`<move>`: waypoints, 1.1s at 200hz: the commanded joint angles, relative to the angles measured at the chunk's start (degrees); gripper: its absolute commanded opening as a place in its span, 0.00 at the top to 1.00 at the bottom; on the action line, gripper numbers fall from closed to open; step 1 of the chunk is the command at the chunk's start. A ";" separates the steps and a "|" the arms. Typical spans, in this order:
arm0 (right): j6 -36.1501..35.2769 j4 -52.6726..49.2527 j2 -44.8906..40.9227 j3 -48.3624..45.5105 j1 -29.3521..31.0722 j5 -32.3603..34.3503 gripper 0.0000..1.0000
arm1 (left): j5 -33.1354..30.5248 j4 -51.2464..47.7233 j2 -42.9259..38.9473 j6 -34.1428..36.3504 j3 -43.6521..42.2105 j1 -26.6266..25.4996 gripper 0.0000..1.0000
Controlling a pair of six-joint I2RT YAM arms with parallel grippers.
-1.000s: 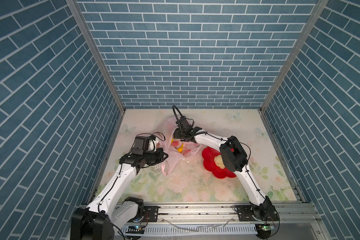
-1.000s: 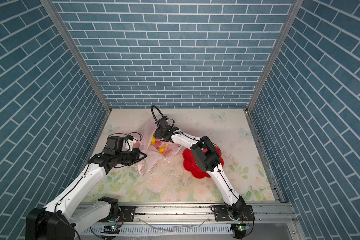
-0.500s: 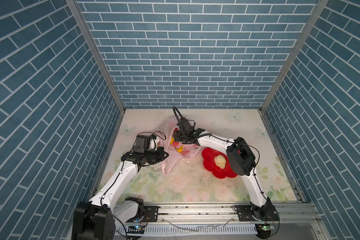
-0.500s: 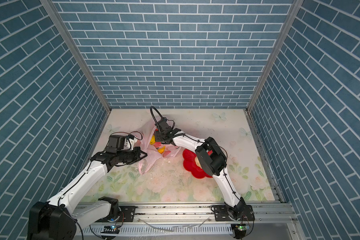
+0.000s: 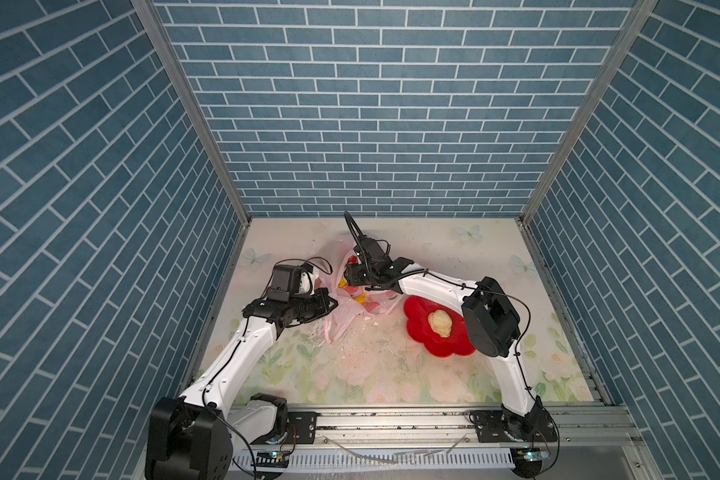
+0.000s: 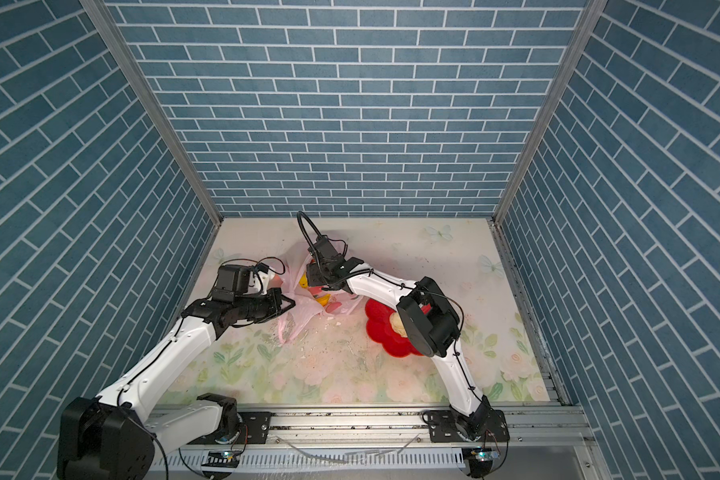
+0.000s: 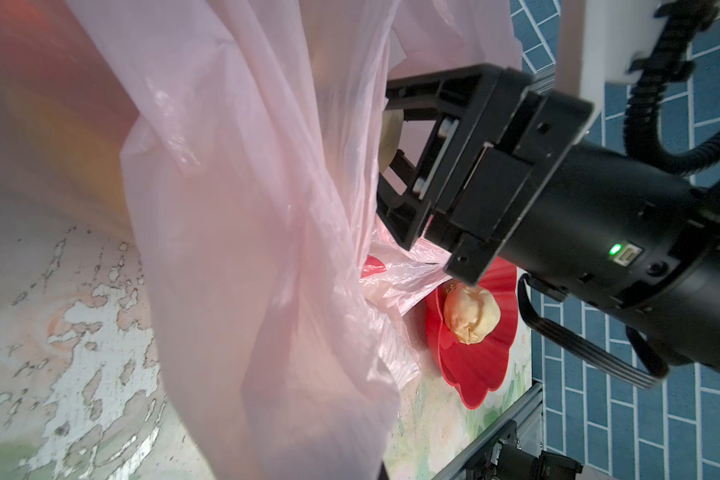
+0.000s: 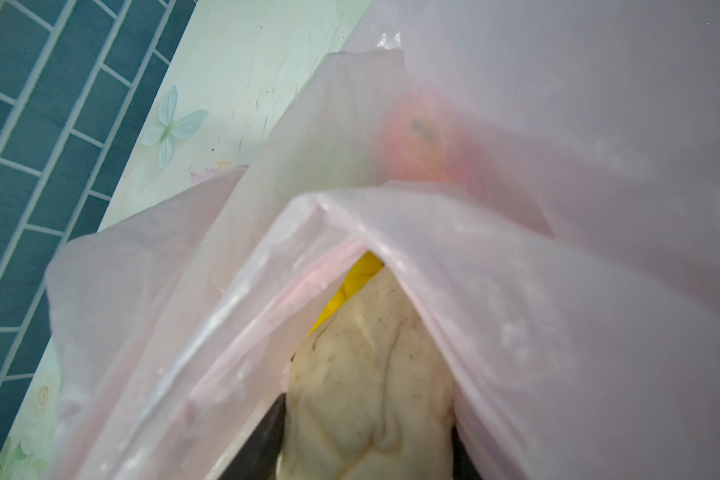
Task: Take the fake fruits out of the plastic bag
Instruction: 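Close the right gripper on the cream pear inside the pink bag, then lift the cream pear out with the right gripper while the left gripper holds the bag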
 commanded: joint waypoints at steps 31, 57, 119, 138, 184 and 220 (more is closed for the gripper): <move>-8.00 -1.74 -6.40 -5.01 2.10 -1.23 0.52 | -1.19 0.05 1.06 1.25 2.45 0.30 1.00; -9.86 -1.67 -9.41 -7.69 2.57 -1.55 0.52 | -1.73 -0.14 2.65 1.85 3.55 0.30 1.00; -13.35 -2.70 -15.16 -10.97 2.96 -2.39 0.52 | -2.07 1.27 6.25 2.00 5.00 0.30 1.00; -13.41 -2.79 -17.02 -11.77 2.88 -1.54 0.52 | -2.15 1.42 6.97 2.16 5.19 0.30 1.00; -12.94 -1.90 -22.61 -15.71 2.89 2.03 0.52 | -2.20 1.80 7.97 2.33 5.37 0.30 1.00; -12.18 -0.23 -27.25 -18.68 2.78 5.14 0.52 | -2.19 1.80 8.59 2.64 5.45 0.34 1.00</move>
